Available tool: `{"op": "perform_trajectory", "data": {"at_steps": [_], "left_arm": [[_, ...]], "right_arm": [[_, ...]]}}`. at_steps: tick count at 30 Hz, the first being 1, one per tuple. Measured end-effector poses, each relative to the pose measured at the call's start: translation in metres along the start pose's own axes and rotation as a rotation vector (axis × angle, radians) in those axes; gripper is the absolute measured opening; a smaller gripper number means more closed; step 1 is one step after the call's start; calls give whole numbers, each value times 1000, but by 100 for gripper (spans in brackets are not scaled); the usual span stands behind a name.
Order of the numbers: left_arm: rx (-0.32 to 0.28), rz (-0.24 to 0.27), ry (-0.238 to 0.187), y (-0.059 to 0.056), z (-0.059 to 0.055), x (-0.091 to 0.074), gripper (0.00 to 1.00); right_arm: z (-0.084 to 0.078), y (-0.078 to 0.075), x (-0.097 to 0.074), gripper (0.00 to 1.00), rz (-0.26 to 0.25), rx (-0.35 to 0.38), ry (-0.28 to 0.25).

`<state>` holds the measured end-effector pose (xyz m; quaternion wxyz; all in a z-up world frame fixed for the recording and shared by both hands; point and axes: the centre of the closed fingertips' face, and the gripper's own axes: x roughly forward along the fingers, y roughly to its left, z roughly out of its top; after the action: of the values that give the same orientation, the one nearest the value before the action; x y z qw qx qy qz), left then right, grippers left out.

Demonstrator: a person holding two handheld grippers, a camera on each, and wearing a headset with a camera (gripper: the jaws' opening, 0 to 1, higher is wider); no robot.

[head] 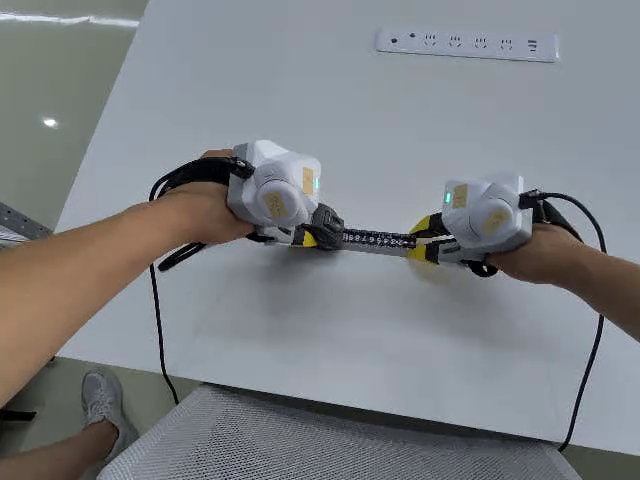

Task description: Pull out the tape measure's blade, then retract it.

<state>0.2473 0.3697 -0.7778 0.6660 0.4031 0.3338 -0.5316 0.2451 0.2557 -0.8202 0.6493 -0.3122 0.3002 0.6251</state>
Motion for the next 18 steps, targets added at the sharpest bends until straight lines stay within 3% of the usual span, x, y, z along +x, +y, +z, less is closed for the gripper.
{"op": "perform_trajectory", "data": {"at_steps": [18], "left_arm": [[2,-2,3,2,-1,3,28]], "right_arm": [[-34,-4,-27,9,-20,30,38]]}}
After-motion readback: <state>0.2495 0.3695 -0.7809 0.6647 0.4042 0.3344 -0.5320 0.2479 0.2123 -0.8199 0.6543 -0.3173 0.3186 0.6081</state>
